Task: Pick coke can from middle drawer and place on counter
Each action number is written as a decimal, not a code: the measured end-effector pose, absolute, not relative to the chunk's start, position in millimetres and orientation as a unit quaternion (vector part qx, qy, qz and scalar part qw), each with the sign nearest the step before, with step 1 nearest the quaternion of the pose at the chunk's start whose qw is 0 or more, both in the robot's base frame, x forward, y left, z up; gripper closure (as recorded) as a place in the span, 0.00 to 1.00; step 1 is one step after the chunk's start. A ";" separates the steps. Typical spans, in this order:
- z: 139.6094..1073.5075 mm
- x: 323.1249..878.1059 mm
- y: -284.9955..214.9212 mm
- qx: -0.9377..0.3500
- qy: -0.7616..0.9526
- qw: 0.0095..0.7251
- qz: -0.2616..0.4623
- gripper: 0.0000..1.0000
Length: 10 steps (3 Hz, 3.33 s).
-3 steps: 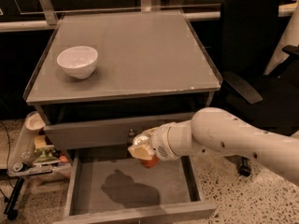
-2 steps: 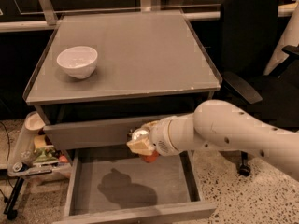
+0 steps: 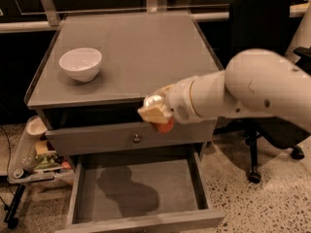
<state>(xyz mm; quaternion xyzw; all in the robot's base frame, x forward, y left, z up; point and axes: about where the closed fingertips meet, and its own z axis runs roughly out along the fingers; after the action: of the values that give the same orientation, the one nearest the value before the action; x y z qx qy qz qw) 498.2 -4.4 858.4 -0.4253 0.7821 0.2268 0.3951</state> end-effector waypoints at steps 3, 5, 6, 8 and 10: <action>906.6 539.4 -26.7 -0.417 0.774 0.423 0.219 1.00; 971.1 607.5 -64.8 -0.399 0.770 0.442 0.232 1.00; 958.3 633.8 -56.8 -0.394 0.768 0.426 0.271 1.00; 914.6 685.5 -0.8 -0.405 0.753 0.374 0.359 1.00; 911.3 691.3 10.3 -0.415 0.749 0.363 0.367 0.83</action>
Offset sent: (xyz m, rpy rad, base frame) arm 0.0270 -0.0118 0.0378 0.0067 -0.0677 -0.0154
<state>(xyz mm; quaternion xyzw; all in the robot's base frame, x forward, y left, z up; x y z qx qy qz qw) 691.3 10.3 911.3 -0.4148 0.7495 0.3667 0.3630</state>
